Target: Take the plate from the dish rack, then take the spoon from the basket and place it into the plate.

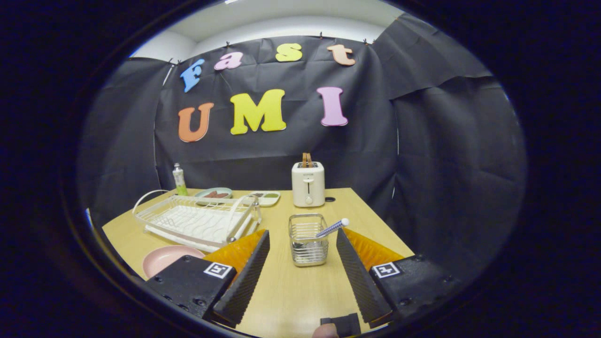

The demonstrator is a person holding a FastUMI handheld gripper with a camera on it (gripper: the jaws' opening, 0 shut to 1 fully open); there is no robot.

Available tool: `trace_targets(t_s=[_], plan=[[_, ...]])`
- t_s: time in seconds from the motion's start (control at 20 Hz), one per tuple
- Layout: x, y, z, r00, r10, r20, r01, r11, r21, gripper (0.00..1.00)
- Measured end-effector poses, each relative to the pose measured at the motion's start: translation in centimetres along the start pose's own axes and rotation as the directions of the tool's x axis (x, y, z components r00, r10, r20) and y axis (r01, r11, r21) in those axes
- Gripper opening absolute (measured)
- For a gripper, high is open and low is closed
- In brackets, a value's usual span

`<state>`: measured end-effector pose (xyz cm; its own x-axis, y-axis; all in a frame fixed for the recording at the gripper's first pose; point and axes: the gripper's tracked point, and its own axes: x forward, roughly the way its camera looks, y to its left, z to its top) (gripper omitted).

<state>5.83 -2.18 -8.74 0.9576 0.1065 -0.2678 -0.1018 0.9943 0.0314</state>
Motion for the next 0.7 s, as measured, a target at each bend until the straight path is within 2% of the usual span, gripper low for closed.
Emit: trace_targets(t_s=[0.25,0.5,0.7], plan=[[4.0,-2.5,-1.2,1.0,0.007,-0.016,-0.006,1.0,0.02,0.93],[7.5,-3.0,-1.7,0.997,0.061,-0.036,-0.058,0.995,0.086,0.9],[9.5,-2.6,-1.6,0.994,0.098,-0.041,-0.092,0.987,0.128,0.7]])
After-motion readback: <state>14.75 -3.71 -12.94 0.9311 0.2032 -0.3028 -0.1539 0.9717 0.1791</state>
